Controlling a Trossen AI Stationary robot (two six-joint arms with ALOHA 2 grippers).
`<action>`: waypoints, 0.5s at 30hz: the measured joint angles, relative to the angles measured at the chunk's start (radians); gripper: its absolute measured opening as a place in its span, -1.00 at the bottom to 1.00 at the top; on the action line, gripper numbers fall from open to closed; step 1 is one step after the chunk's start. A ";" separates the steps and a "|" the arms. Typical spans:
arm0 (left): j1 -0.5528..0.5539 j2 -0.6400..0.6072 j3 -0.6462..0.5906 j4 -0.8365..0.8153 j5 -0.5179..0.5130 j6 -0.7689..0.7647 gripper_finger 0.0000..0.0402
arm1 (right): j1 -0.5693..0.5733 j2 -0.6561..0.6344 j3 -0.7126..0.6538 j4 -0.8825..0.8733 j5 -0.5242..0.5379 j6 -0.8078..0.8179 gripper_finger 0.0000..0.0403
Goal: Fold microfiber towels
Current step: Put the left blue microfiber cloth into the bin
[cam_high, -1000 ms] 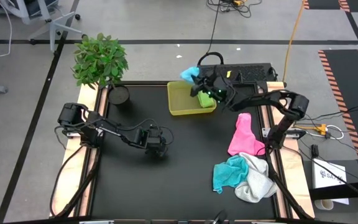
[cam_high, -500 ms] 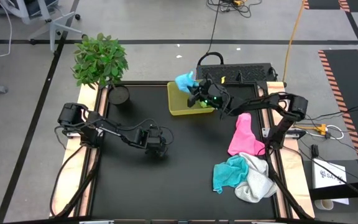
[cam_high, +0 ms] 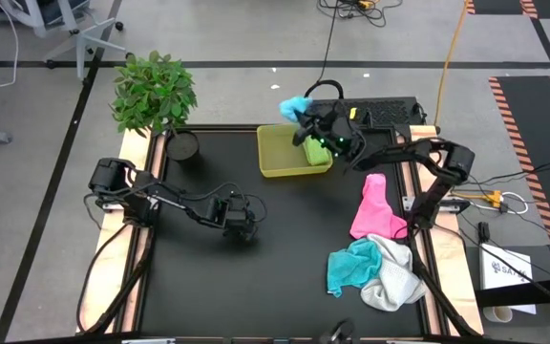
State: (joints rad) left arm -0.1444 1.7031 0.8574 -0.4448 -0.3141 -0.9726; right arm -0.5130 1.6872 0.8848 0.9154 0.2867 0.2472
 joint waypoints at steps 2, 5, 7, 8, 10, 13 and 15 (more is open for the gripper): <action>0.000 0.000 0.000 0.000 0.000 0.005 -0.82 | -0.021 0.000 0.000 0.008 0.005 0.001 -0.99; 0.000 0.000 0.000 0.000 0.000 0.016 -0.82 | -0.046 0.000 0.000 0.055 0.010 -0.001 -0.99; 0.000 0.000 0.000 0.000 0.001 0.023 -0.82 | -0.056 0.000 0.000 0.069 0.009 -0.006 -0.99; 0.000 0.000 0.000 0.000 0.001 0.024 -0.82 | -0.059 0.000 0.000 0.067 0.009 -0.006 -0.99; 0.000 0.000 0.000 0.000 0.001 0.025 -0.82 | -0.063 0.000 0.000 0.045 0.006 -0.005 -0.99; 0.000 0.000 0.000 0.000 0.002 0.026 -0.82 | -0.055 0.000 0.000 -0.022 0.009 0.016 -0.99; 0.000 0.000 0.000 0.000 0.002 0.028 -0.82 | -0.034 0.000 0.000 -0.058 0.008 0.024 -0.99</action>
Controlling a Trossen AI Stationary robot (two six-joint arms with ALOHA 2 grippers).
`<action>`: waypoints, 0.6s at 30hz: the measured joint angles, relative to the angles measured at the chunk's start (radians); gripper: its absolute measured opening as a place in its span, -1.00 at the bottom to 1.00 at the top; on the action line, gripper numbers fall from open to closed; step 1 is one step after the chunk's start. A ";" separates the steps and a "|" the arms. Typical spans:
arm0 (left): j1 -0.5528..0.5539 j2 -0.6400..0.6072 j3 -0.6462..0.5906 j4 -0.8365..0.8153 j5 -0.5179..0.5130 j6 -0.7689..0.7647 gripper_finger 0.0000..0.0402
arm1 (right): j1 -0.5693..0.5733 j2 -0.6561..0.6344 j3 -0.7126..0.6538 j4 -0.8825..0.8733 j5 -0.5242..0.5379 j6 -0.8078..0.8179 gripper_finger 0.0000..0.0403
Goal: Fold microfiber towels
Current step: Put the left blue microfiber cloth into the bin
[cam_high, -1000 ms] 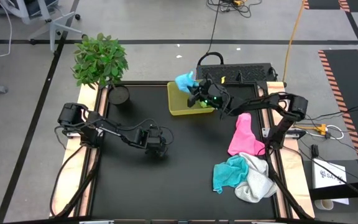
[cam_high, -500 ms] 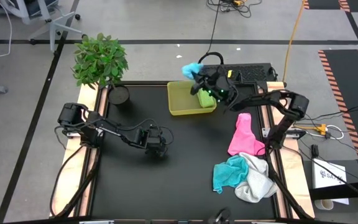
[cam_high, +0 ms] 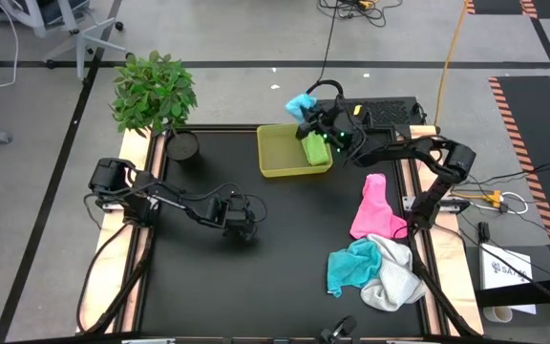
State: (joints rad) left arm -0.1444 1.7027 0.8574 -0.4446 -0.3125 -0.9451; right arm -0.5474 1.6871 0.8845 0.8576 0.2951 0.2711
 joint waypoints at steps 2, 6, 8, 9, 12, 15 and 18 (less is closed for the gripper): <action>0.000 0.000 0.000 0.000 0.000 0.000 -0.82 | 0.024 0.000 0.000 -0.019 0.007 0.000 -0.99; 0.000 0.000 0.000 0.000 0.000 0.000 -0.82 | 0.069 0.000 0.000 -0.026 0.019 0.005 -0.99; 0.000 0.000 0.000 0.000 0.000 0.000 -0.82 | 0.090 0.000 0.000 -0.023 0.022 0.005 -0.99; 0.000 0.000 0.000 0.000 0.000 -0.001 -0.82 | 0.097 0.000 0.000 -0.024 0.023 0.002 -0.99; 0.000 0.000 0.000 0.000 0.000 -0.004 -0.82 | 0.110 0.000 0.000 -0.022 0.053 -0.005 -0.99; 0.000 0.000 0.000 0.000 0.000 -0.006 -0.82 | 0.101 0.000 0.000 0.005 0.075 -0.032 -0.99; 0.000 0.000 0.000 0.000 0.001 -0.006 -0.82 | 0.076 0.000 0.000 0.054 0.073 -0.047 -0.99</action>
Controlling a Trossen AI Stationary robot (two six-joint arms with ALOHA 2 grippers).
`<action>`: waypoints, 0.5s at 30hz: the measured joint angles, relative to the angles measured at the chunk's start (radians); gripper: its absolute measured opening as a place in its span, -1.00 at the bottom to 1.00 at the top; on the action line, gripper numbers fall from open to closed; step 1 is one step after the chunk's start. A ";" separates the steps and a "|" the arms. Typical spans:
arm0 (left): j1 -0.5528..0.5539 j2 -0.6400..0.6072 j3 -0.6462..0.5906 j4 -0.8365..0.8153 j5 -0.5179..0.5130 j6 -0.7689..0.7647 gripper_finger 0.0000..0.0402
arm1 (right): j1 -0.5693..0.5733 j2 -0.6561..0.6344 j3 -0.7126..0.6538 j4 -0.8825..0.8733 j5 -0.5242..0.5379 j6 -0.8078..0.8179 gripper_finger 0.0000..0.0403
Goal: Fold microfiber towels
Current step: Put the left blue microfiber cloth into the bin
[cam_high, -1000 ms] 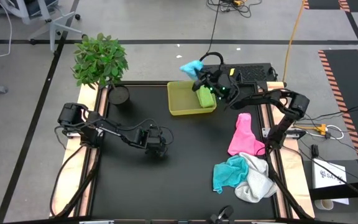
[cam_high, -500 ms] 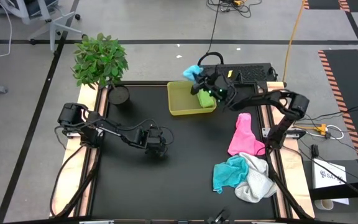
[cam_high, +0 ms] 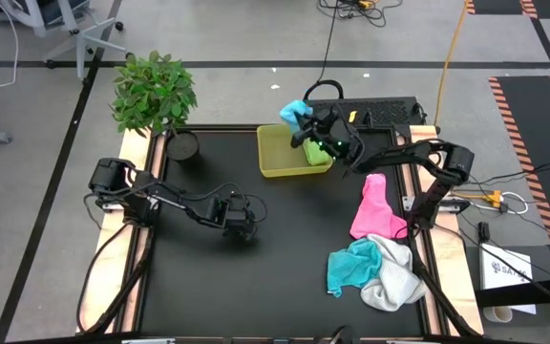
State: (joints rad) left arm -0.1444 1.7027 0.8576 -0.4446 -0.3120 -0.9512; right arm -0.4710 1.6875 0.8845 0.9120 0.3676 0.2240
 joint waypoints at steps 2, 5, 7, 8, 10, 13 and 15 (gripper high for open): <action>0.000 0.000 0.000 0.000 0.002 0.000 -0.82 | -0.017 0.000 0.000 0.032 -0.001 -0.001 -0.99; 0.000 0.000 0.000 0.000 0.004 0.000 -0.82 | -0.037 0.000 0.000 0.079 -0.001 -0.001 -0.99; 0.000 0.000 0.000 0.000 0.004 0.001 -0.82 | -0.045 0.000 0.000 0.085 -0.002 -0.001 -0.99; 0.000 0.000 0.000 0.000 0.004 0.007 -0.82 | -0.046 0.000 0.000 0.081 -0.002 -0.001 -0.99; 0.000 0.000 0.000 0.000 0.004 0.014 -0.82 | -0.046 0.000 0.000 0.077 -0.002 0.009 -0.99; 0.000 0.000 0.000 0.000 0.004 0.014 -0.82 | -0.041 0.034 0.009 0.101 -0.002 0.032 -0.99; 0.000 0.000 0.000 0.000 0.006 0.014 -0.82 | -0.031 0.086 0.032 0.112 -0.002 0.051 -0.99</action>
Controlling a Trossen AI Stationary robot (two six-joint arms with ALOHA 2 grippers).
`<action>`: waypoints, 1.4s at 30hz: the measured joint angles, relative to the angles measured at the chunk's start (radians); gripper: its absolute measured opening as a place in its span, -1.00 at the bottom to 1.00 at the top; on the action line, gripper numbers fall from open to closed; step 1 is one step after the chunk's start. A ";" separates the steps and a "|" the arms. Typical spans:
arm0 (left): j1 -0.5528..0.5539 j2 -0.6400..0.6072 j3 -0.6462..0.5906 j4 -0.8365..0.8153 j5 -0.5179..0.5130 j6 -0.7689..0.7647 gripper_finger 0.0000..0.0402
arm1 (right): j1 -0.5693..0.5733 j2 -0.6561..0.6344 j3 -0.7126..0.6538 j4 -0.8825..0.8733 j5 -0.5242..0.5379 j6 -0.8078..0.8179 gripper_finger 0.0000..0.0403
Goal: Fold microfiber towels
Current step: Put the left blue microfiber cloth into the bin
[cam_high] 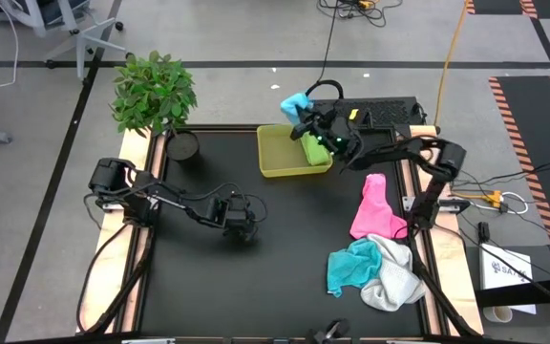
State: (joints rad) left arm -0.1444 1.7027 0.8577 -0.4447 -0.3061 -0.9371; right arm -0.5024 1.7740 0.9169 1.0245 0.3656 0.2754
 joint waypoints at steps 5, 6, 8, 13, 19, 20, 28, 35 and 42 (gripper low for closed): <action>0.000 0.000 0.000 -0.005 0.005 0.000 -0.82 | 0.018 0.096 0.084 0.002 -0.004 -0.015 -0.99; 0.000 0.000 0.001 -0.007 0.008 0.000 -0.82 | 0.019 0.102 0.096 0.003 -0.004 -0.025 -0.99; 0.000 0.000 0.001 -0.011 0.009 -0.001 -0.82 | 0.020 0.105 0.108 0.003 -0.004 -0.041 -0.99; 0.000 0.000 0.002 -0.020 0.012 0.000 -0.82 | 0.024 0.085 0.108 -0.071 -0.003 -0.088 -0.99; 0.000 0.000 0.001 -0.025 0.013 0.011 -0.82 | 0.058 0.085 0.107 -0.197 -0.003 -0.083 -0.99; 0.000 0.000 0.001 -0.024 0.013 0.011 -0.82 | 0.065 0.085 0.107 -0.215 -0.003 -0.082 -0.99; 0.000 0.000 0.001 -0.025 0.015 0.009 -0.82 | 0.135 0.085 0.106 -0.319 -0.004 -0.078 -0.99; 0.000 0.000 0.001 -0.025 0.016 -0.002 -0.82 | 0.171 0.084 0.106 -0.484 -0.003 -0.052 -0.99; 0.000 0.000 0.000 -0.025 0.016 -0.005 -0.82 | 0.171 0.012 0.106 -0.697 -0.002 -0.030 -0.99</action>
State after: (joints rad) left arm -0.1440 1.7023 0.8581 -0.4698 -0.2905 -0.9421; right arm -0.3317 1.7857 1.0229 0.3271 0.3635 0.2451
